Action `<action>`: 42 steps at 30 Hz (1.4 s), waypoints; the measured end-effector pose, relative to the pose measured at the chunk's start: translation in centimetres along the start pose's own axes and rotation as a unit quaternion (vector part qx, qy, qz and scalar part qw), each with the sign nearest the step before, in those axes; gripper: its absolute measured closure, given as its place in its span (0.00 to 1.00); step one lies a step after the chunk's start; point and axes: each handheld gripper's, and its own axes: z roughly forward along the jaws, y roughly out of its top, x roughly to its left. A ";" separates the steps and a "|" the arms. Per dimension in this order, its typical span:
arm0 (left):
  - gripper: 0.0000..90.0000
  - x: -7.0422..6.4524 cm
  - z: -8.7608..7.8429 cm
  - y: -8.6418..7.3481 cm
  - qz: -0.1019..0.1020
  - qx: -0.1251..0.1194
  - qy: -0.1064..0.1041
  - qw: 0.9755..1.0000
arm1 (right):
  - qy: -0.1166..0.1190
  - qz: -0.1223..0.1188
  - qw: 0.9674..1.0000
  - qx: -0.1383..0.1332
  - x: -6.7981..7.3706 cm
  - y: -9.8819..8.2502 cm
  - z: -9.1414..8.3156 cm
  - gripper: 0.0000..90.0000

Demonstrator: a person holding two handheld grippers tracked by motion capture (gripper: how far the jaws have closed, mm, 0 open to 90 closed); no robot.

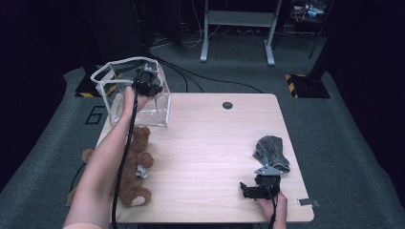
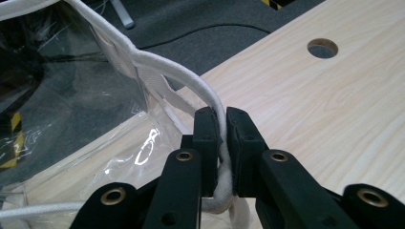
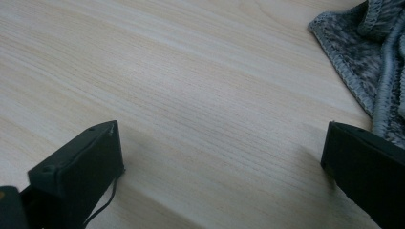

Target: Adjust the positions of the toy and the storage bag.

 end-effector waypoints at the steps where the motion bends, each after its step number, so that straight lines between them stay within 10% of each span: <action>1: 0.92 -0.3 0.1 0.1 0.000 -0.002 -0.003 1.000 | 0.000 0.000 1.000 0.000 0.0 0.0 0.0 0.00; 23: 0.92 -5.1 1.0 1.8 0.050 -0.014 -0.105 0.993 | 0.000 0.000 1.000 0.000 0.0 0.0 0.0 0.00; 42: 0.90 -8.1 1.6 2.9 0.073 -0.017 -0.147 0.986 | 0.001 0.005 1.000 -0.002 0.1 0.0 0.0 0.00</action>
